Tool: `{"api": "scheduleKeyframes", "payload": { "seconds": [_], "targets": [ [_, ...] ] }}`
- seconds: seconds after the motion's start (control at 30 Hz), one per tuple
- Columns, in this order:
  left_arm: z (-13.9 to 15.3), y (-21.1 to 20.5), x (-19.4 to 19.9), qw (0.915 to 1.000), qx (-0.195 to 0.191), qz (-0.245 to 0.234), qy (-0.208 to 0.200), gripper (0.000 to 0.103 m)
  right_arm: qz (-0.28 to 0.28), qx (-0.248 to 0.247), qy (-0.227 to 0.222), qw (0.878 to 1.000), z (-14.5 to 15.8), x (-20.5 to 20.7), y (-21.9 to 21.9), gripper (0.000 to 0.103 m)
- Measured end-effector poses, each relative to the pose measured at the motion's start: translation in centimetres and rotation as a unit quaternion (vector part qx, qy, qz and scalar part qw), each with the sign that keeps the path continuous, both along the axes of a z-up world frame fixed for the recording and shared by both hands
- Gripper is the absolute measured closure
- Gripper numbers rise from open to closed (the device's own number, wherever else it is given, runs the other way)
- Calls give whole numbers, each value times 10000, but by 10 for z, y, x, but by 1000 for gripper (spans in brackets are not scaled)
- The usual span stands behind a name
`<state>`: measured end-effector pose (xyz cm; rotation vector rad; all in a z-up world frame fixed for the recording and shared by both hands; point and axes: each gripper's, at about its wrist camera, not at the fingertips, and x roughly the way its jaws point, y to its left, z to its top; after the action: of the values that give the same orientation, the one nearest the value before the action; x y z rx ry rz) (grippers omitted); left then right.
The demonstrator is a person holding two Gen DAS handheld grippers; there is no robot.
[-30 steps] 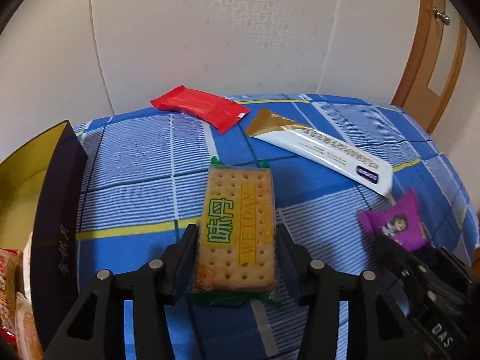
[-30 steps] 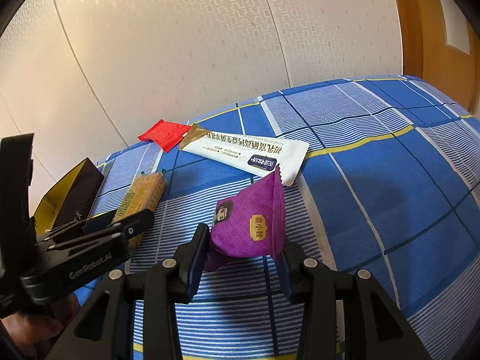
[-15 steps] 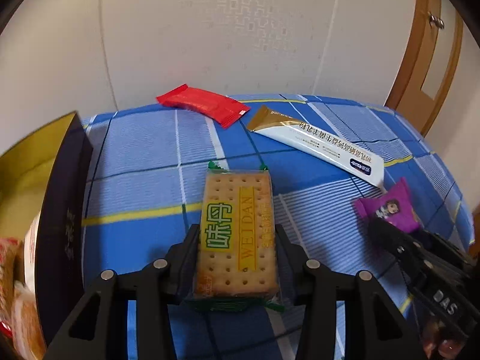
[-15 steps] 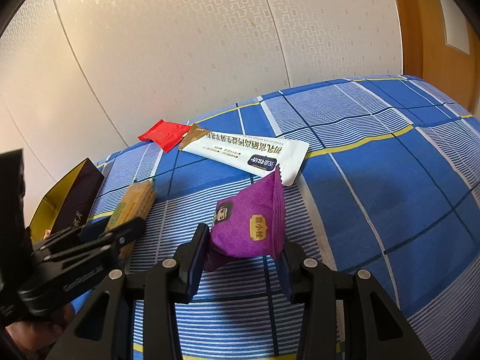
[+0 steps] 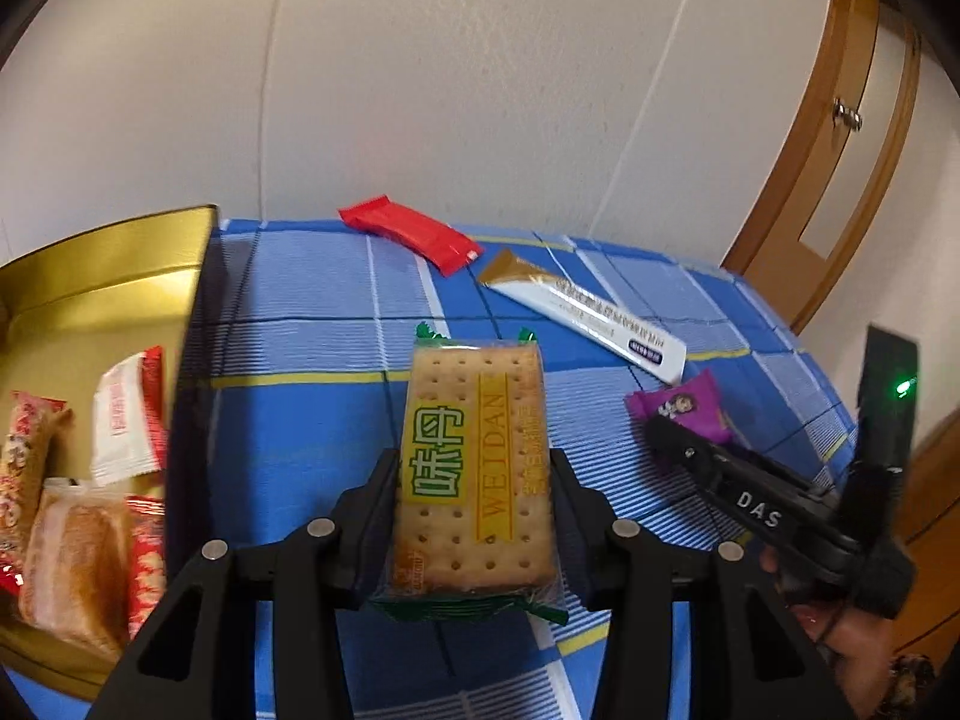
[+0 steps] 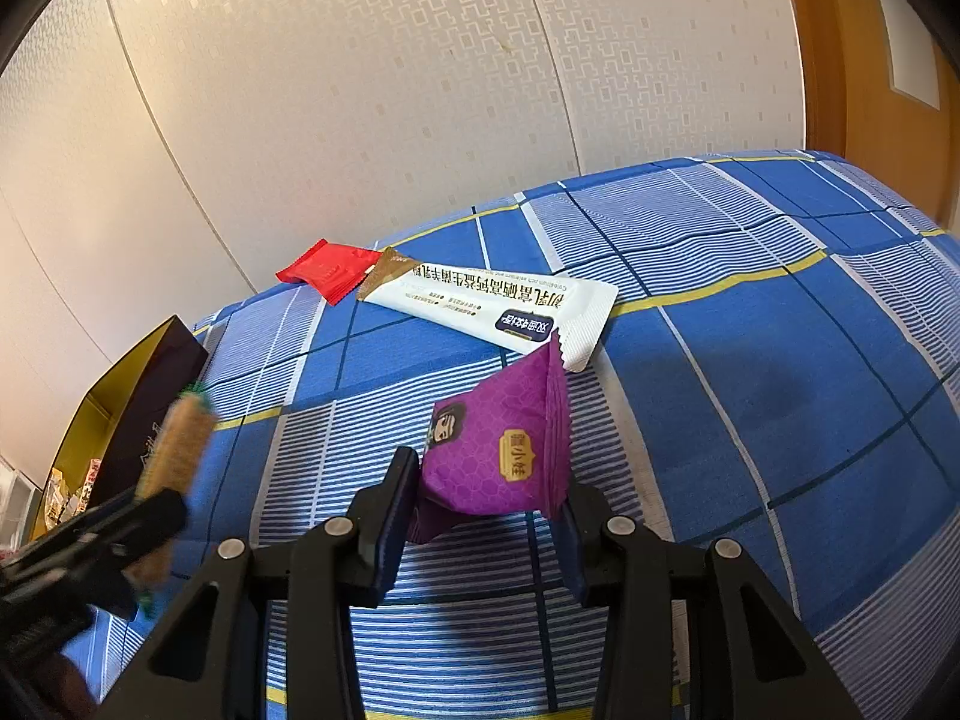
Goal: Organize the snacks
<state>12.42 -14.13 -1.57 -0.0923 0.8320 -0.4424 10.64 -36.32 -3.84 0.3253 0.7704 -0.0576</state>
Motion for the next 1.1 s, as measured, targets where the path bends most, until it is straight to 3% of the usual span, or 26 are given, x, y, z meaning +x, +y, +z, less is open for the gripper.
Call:
{"api": "scheduleKeyframes", "payload": {
  "seconds": [0.3,0.67,0.77,0.93,1.1],
  "targets": [
    [19,47,-9,9992,-122,303,-236,56,-2,2,0,10000,0,0,0,61],
    [30,123,9,9916,-188,1261,-213,56,-4,0,3,10000,0,0,0,61],
    [24,141,21,9884,-301,1488,41,56,-4,3,2,10000,0,0,0,61],
    [0,164,47,9813,-566,1631,853,56,-5,2,3,10000,0,0,0,61],
    [-12,176,61,9748,-430,1881,1118,56,-6,3,4,10000,0,0,0,61]
  ]
}}
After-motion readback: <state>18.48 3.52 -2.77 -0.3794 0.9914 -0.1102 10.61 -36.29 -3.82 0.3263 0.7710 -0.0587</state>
